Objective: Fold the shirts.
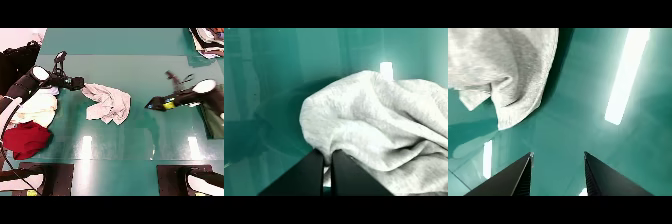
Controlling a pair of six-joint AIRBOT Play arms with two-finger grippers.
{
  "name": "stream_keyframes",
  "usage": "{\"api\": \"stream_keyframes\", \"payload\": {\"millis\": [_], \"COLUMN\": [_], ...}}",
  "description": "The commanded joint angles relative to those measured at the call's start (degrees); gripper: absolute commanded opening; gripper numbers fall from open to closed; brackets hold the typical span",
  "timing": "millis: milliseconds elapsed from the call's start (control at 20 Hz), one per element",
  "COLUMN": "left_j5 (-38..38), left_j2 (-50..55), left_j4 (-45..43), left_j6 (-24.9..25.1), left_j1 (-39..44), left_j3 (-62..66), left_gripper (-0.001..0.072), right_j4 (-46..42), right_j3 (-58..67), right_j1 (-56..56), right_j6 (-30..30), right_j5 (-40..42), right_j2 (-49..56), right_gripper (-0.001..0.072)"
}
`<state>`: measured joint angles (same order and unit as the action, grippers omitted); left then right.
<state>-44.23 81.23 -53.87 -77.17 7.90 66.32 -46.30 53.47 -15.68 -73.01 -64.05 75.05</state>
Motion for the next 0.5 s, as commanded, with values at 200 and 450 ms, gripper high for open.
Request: {"api": "stream_keyframes", "payload": {"millis": [200,450], "left_j5": [-1.92,-3.37], "left_j2": [0.02,-0.50], "left_j4": [-0.15,-1.84], "left_j6": [1.18,1.16], "left_j1": [0.04,0.02], "left_j3": [0.76,1.11], "left_gripper": [0.0024,0.0023], "right_j4": [6.62,3.96], "right_j3": [7.10,10.58], "right_j1": [-13.11,-12.66], "right_j6": [0.04,0.04], "right_j5": [9.40,8.02], "right_j2": [18.34,20.61], "right_gripper": [0.0336,0.0010]}}
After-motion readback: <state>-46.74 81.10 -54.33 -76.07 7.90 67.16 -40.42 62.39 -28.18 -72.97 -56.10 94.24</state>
